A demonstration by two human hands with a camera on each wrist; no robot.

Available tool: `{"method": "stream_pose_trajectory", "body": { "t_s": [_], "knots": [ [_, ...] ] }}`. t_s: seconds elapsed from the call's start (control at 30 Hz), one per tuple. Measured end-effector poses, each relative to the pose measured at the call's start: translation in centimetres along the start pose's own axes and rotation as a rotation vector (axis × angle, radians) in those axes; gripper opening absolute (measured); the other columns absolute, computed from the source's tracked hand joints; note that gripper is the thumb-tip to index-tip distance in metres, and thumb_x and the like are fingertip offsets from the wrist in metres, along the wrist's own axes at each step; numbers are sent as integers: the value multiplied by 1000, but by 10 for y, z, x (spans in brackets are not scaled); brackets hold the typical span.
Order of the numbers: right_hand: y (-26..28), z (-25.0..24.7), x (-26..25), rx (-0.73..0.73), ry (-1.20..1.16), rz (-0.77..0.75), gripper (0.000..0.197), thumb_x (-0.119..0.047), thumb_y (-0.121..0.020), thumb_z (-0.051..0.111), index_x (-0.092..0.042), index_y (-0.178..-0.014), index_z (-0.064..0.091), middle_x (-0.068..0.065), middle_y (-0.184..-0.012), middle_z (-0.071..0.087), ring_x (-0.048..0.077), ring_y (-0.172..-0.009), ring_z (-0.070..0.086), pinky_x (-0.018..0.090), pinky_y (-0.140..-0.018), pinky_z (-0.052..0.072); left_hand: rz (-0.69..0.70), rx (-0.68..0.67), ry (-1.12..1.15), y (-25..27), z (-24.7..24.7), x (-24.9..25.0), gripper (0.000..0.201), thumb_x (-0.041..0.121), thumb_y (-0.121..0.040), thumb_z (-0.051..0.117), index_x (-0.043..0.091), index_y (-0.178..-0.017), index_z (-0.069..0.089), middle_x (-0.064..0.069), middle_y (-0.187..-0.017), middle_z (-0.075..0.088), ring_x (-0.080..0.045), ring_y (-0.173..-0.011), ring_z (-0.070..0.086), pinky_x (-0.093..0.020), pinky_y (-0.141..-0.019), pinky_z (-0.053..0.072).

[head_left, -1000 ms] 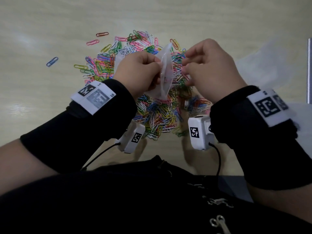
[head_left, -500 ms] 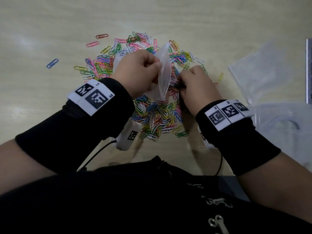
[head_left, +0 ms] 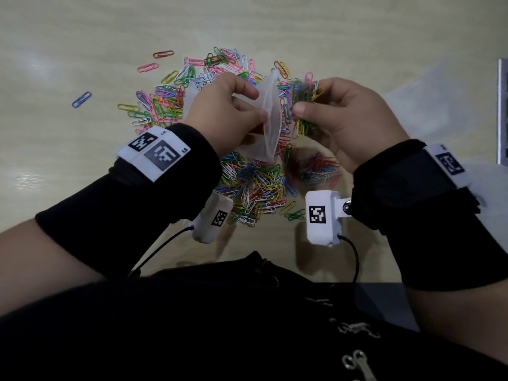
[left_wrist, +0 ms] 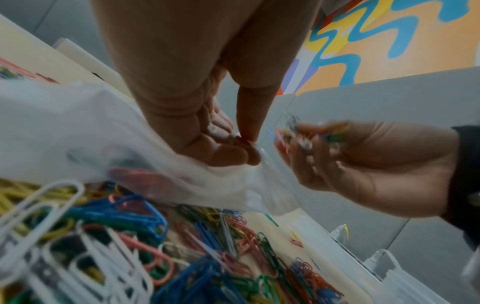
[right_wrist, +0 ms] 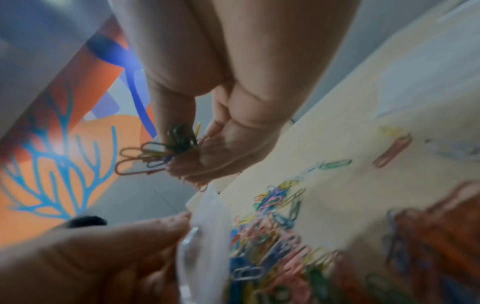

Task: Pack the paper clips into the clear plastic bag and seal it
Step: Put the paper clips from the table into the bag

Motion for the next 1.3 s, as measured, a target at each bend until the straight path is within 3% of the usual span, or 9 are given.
{"method": "stream_pose_trajectory", "body": {
  "t_s": [0.3, 0.4, 0.53, 0.63, 0.8, 0.9, 1.0, 1.1, 1.3],
  "knots": [
    [5, 26, 35, -60, 30, 195, 13, 5, -85, 61, -5, -78, 59, 14, -76, 62, 19, -60, 65, 30, -59, 59, 28, -66, 86, 5, 10, 0, 21, -2, -88, 56, 19, -87, 51, -2, -68, 58, -12, -49, 57, -29, -51, 55],
    [0, 19, 33, 9, 303, 127, 8, -15, -76, 74, -11, -81, 68, 16, -82, 69, 27, -69, 67, 38, -64, 57, 50, -109, 107, 7, 17, 3, 25, -4, -88, 53, 20, -85, 50, 0, -66, 57, -18, -51, 56, -32, -53, 56],
    [-1, 23, 13, -1, 683, 23, 18, -19, -82, 66, -14, -98, 72, 12, -91, 72, 27, -84, 67, 39, -77, 55, 50, -110, 112, 7, 19, 2, 25, -6, -87, 51, 19, -86, 51, 2, -62, 57, -22, -56, 56, -38, -57, 57],
    [2, 32, 9, -90, 592, 46, 34, -4, -87, 52, -7, -119, 60, 12, -107, 66, 31, -102, 66, 48, -85, 56, 23, -30, 105, 4, 8, -5, 24, -4, -87, 52, 20, -85, 51, 0, -65, 54, -15, -53, 55, -38, -58, 57],
    [-10, -3, -11, 188, 564, -53, 24, -17, -87, 55, -22, -110, 57, -4, -95, 64, 19, -89, 68, 41, -81, 58, 33, 19, 56, 4, -5, -3, 24, -4, -86, 49, 20, -85, 52, -7, -67, 56, -15, -49, 55, -24, -46, 49],
    [-28, 3, -15, 155, 1050, -158, 46, -25, -87, 59, -20, -131, 47, 5, -133, 49, 21, -120, 52, 27, -101, 39, 58, 25, 21, 5, -9, 1, 23, -1, -85, 50, 22, -86, 53, -1, -64, 62, -19, -56, 59, -25, -50, 47],
    [-36, 34, 8, -128, 1320, -225, 77, -44, -82, 67, -28, -146, 28, 6, -157, 20, 27, -144, 20, 42, -118, 22, 73, 42, -36, 4, -14, 3, 26, 4, -85, 52, 30, -83, 53, 9, -56, 58, -11, -50, 55, -25, -49, 43],
    [-34, 42, 17, -169, 1436, -267, 66, -44, -84, 65, -27, -141, 37, 4, -153, 27, 32, -140, 20, 43, -114, 26, 86, 53, -69, 4, -17, 6, 27, 6, -86, 54, 32, -82, 53, 5, -62, 57, -9, -47, 53, -24, -47, 41],
    [-21, 40, 10, -2, 1457, -350, 21, -12, -94, 48, -12, -114, 54, 13, -116, 48, 34, -112, 42, 36, -76, 35, 77, 65, -61, 5, -21, 7, 22, 10, -85, 57, 32, -82, 54, 5, -64, 60, -5, -45, 54, -20, -44, 40]
  ]
}}
Point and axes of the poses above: each hand's wrist, its own y-axis away from the middle knuckle, its own z-axis out of the palm, x = y × z, the point moved 10 cm from there along -y, towards the middle knuckle
